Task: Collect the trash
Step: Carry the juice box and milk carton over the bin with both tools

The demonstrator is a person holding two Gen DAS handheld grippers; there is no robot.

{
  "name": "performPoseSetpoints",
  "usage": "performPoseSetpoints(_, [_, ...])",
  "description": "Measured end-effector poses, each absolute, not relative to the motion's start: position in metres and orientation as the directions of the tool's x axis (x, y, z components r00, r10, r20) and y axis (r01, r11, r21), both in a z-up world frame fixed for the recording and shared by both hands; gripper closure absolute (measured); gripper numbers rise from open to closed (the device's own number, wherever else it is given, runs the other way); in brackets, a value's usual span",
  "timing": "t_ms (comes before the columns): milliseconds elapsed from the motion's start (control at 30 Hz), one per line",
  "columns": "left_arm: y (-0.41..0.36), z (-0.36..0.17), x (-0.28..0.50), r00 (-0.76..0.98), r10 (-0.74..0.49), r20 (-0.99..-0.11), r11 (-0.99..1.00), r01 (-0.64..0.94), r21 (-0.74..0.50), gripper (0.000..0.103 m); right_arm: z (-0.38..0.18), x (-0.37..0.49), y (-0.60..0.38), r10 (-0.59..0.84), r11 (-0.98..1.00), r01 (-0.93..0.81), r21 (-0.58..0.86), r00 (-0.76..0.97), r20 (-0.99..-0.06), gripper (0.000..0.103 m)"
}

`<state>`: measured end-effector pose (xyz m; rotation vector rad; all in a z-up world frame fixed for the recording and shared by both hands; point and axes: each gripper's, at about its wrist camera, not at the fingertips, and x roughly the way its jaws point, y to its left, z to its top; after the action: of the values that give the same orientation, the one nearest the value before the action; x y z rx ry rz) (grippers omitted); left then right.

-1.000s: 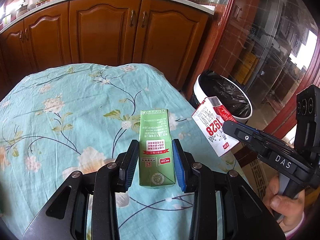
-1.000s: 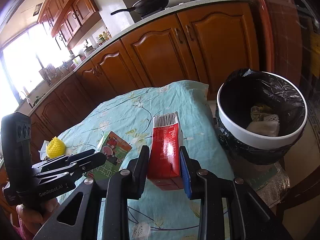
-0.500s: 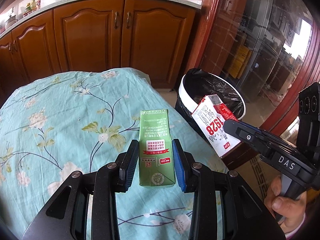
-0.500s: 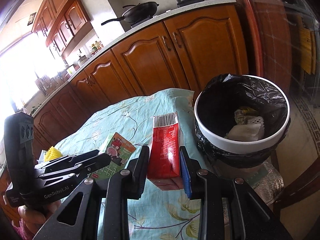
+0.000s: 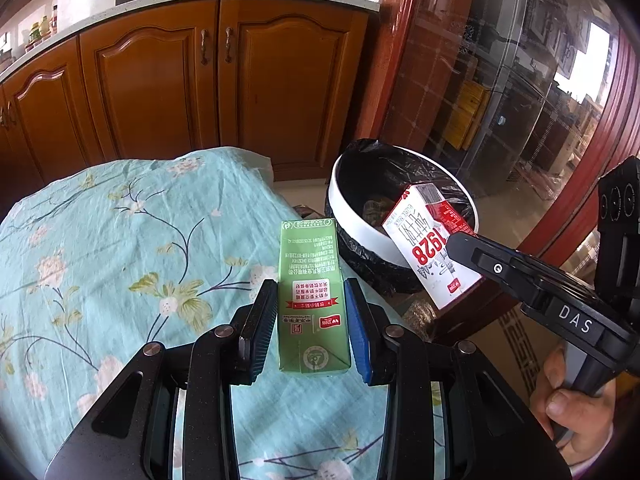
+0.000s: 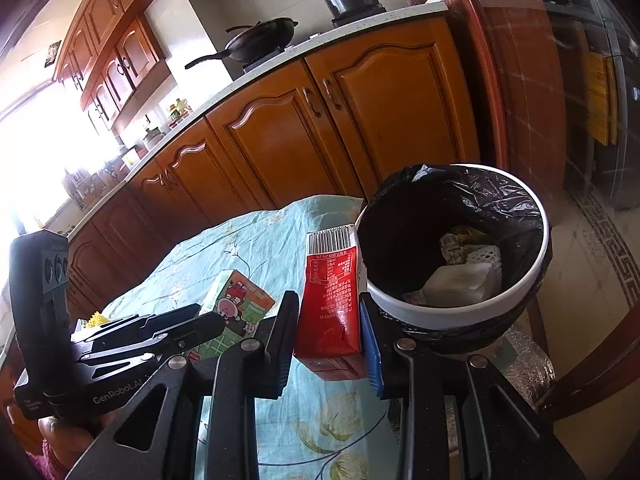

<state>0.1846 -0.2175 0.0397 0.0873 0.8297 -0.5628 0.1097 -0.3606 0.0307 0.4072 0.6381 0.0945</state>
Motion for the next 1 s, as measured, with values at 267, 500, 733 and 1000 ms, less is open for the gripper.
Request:
performPoseSetpoints(267, [-0.234,0.042,0.19,0.532,-0.449,-0.718,0.84,0.526,-0.135,0.071,0.032,0.11,-0.381,0.19,0.913,0.062,0.403,0.81,-0.554,0.073])
performPoseSetpoints(500, [-0.248,0.043,0.196,0.527,-0.455,-0.718,0.83,0.543,-0.127,0.071,0.03,0.112,-0.396,0.169,0.908,0.091,0.408,0.813,-0.557,0.073])
performPoseSetpoints(733, [-0.267,0.049,0.206,0.522,-0.468,-0.713,0.815,0.566,-0.12,0.07,0.03,0.115,-0.41,0.148,0.906,0.116,0.408,0.815,-0.561,0.073])
performPoseSetpoints(1000, [-0.294,0.051,0.221,0.505,-0.48,-0.717,0.796,0.595,-0.113,0.071,0.032,0.124,-0.429,0.12,0.906,0.142,0.398,0.817,-0.564,0.073])
